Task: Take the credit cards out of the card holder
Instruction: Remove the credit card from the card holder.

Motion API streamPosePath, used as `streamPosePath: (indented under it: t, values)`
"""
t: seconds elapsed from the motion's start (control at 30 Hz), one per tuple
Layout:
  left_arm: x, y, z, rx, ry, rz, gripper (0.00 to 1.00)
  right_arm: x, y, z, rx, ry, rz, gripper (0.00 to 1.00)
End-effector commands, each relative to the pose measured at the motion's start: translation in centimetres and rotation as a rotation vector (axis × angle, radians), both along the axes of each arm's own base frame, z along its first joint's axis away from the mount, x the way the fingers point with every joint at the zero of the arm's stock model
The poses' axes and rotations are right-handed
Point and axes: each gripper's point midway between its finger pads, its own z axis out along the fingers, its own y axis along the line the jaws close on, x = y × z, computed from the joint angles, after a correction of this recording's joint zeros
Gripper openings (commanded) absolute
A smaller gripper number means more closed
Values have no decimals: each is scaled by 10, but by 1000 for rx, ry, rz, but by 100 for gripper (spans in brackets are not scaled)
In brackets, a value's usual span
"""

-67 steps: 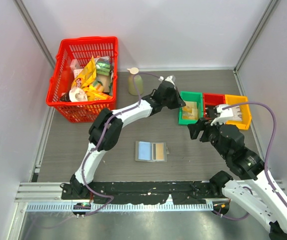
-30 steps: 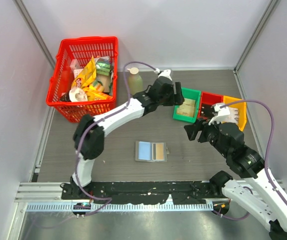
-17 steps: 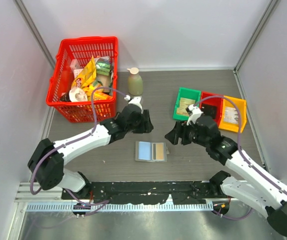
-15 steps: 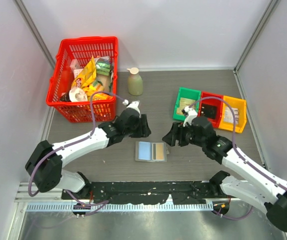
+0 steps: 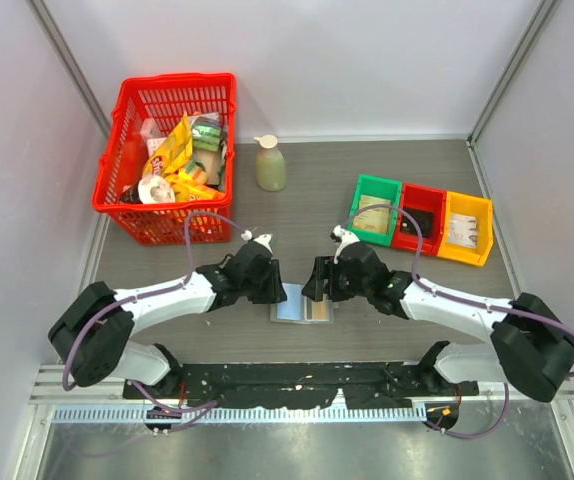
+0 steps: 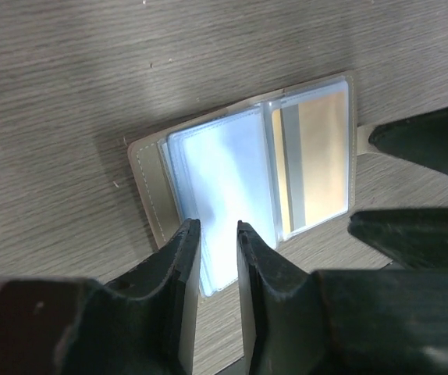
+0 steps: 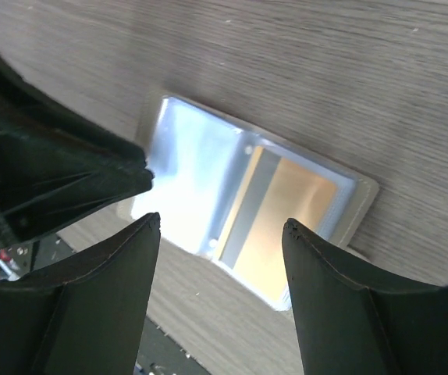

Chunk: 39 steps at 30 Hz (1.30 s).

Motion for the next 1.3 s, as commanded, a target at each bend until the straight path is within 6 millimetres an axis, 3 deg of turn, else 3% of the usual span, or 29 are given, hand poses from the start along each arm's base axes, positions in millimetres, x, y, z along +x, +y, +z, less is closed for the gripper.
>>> streamPosePath:
  t: [0.0, 0.23, 0.47, 0.53, 0.8, 1.27]
  values:
    - [-1, -7, -6, -37, 15, 1, 26, 24, 3, 4, -14, -82, -56, 68]
    - [-13, -2, -29, -7, 86, -4, 18, 25, -3, -14, -88, -57, -61, 68]
    - [-15, -4, -34, -23, 106, 7, 11, 21, -6, -27, -124, -13, -64, 68]
    - [-15, -4, -35, -22, 108, 8, 11, 25, -18, -31, -172, -17, -110, 68]
    - [-15, -3, -36, -17, 111, 17, 9, 25, -28, -15, -196, -33, -138, 68]
    - [-15, -5, -35, -24, 115, 14, 9, 16, -16, -29, -156, 13, -85, 67]
